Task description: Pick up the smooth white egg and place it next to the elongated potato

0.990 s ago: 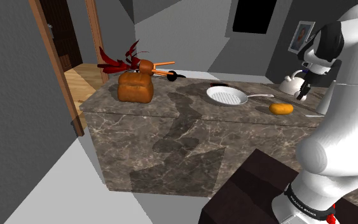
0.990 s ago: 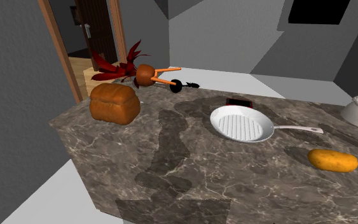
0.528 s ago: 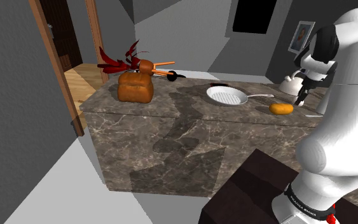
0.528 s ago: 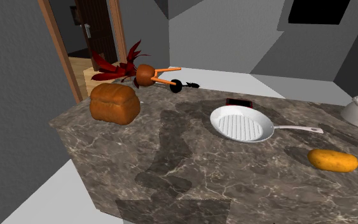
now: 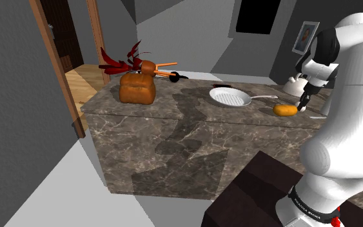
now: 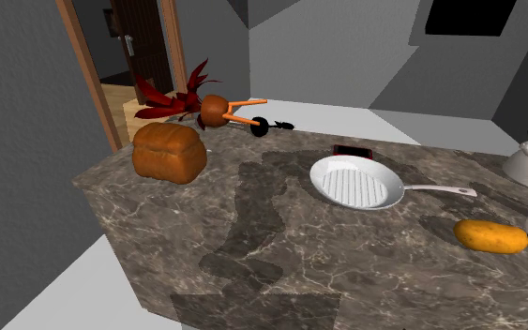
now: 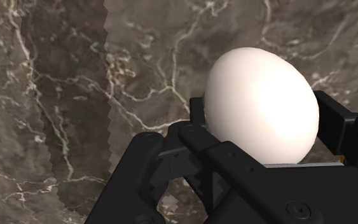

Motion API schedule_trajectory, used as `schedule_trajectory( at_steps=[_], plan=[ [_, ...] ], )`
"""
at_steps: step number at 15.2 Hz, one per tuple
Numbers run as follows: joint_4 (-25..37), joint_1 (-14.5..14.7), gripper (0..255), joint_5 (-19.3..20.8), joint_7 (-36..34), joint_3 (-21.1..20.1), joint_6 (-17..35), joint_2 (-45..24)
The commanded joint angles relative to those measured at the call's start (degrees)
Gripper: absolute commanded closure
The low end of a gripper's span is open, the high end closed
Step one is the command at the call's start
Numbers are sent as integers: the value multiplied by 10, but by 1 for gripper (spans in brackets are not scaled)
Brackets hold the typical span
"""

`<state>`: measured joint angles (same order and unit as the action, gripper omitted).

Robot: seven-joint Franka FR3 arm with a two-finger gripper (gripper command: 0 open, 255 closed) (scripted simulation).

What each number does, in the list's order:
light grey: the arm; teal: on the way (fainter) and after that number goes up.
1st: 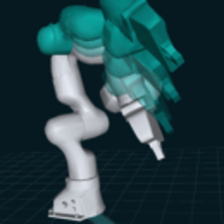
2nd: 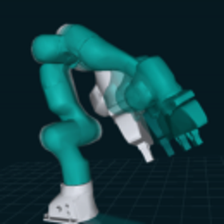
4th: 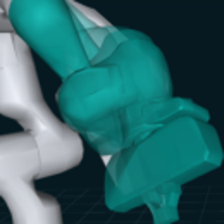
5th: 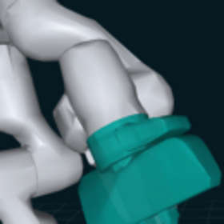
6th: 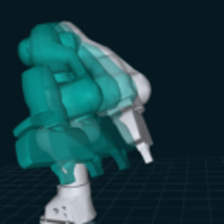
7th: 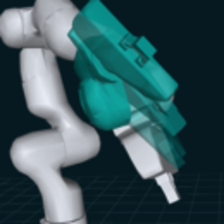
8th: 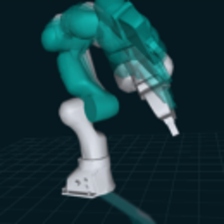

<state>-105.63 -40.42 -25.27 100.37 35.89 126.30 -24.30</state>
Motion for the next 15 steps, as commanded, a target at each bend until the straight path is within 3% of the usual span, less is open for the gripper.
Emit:
schedule_trajectory(
  at_steps=[1, 3, 4, 9, 13, 15],
  plan=[
    [0, 0, 255, 0, 0, 0, 0, 0],
    [0, 0, 255, 0, 0, 0, 0, 0],
    [0, 0, 0, 0, 0, 0, 0, 0],
    [0, 0, 0, 0, 0, 0, 0, 0],
    [20, 10, 0, 35, -21, 19, -52, 40],
    [20, 10, 0, 35, -21, 19, -52, 41]
  ],
)
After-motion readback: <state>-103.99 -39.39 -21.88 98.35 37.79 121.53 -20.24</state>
